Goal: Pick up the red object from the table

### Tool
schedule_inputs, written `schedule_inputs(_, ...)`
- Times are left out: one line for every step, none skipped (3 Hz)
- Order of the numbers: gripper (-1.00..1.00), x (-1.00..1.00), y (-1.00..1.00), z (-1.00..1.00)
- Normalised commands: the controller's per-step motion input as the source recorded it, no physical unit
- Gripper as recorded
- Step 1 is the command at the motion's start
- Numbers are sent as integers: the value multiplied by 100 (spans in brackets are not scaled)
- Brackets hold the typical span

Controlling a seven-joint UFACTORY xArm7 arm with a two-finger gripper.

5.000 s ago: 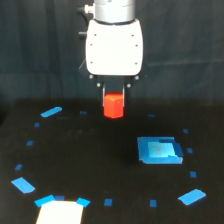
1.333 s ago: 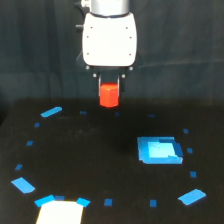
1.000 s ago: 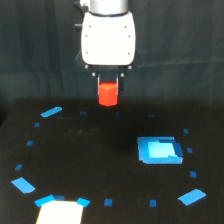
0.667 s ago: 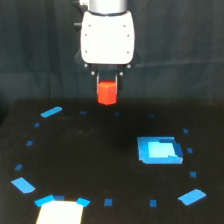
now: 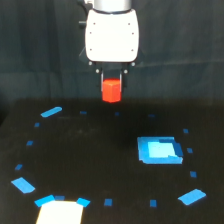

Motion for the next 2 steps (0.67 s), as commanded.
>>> schedule_inputs(-100, -7, 33, -34)
schedule_inputs(-100, -6, 19, -13)
